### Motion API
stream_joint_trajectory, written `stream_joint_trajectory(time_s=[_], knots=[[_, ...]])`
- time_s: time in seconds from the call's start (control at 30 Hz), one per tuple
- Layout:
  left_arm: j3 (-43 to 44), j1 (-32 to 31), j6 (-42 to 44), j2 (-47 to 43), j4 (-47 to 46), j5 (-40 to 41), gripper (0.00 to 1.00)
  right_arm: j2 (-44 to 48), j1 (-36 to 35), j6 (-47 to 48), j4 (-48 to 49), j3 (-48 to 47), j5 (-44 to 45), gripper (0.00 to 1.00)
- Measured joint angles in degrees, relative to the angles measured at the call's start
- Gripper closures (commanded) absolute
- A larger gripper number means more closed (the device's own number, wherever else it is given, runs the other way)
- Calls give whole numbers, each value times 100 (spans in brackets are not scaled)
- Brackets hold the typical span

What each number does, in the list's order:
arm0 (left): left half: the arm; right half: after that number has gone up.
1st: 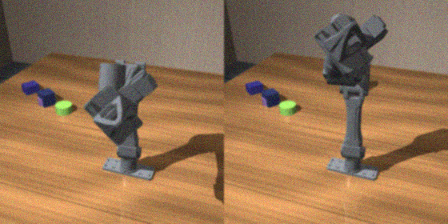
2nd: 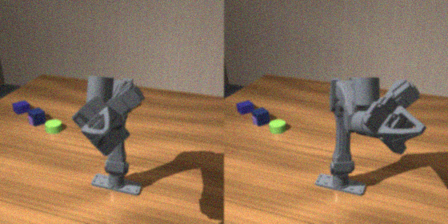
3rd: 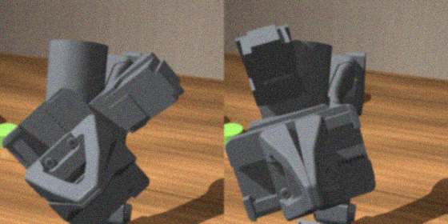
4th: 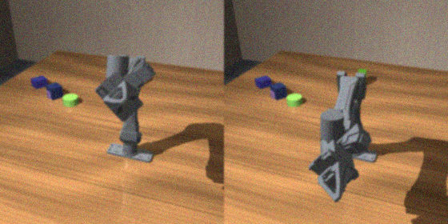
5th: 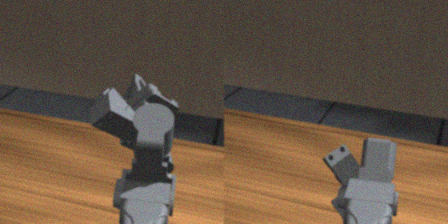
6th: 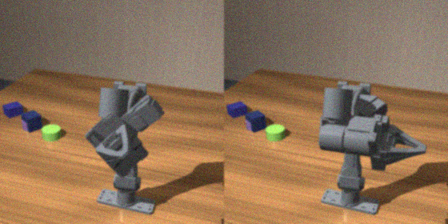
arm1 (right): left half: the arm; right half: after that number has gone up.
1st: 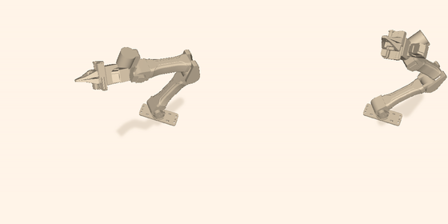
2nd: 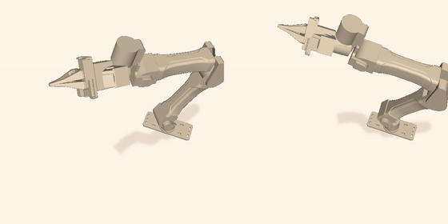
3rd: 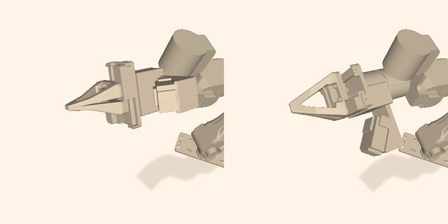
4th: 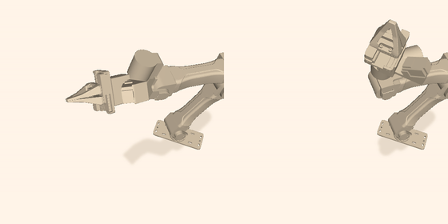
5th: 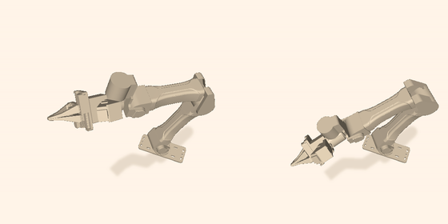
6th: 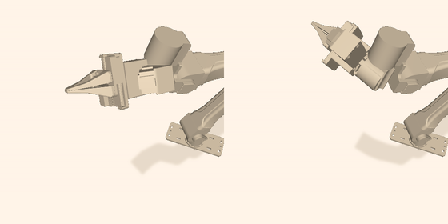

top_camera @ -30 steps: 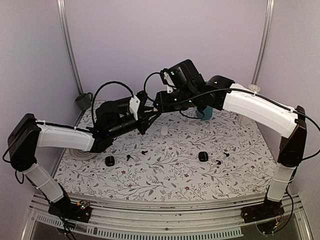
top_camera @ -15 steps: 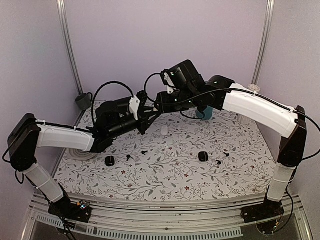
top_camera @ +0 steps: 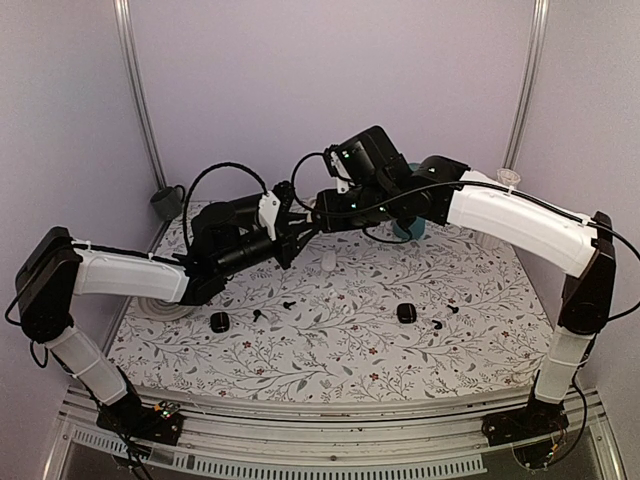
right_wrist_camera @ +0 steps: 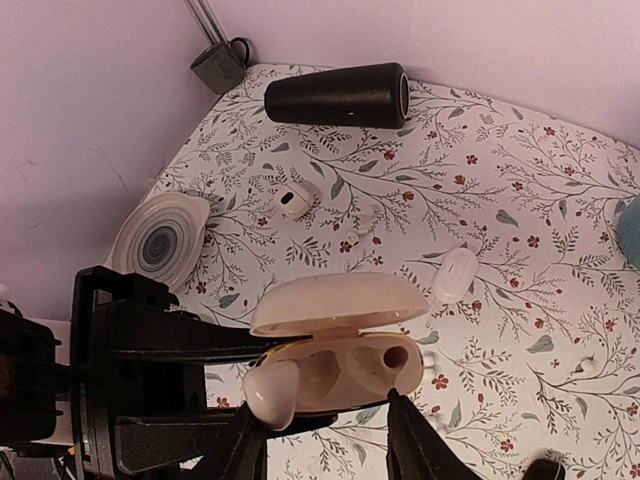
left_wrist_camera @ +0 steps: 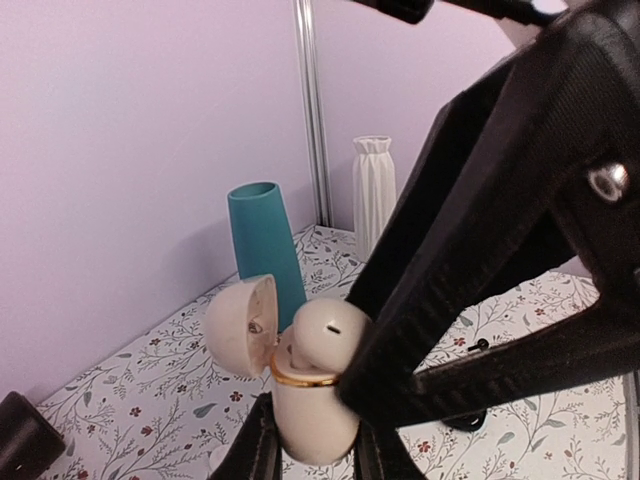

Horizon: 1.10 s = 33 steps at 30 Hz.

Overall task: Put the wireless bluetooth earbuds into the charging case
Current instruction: Adjust the left earbud in the left side groove of the charging case.

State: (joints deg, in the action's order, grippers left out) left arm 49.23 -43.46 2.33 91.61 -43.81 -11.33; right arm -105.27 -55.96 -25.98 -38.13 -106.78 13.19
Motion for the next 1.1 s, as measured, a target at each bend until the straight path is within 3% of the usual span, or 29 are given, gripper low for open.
stream_joint_trajectory(time_s=[1.1], knots=[[-17,4,0,-11,-140,-203,100,247,199,-66,-4,188,-9,59]])
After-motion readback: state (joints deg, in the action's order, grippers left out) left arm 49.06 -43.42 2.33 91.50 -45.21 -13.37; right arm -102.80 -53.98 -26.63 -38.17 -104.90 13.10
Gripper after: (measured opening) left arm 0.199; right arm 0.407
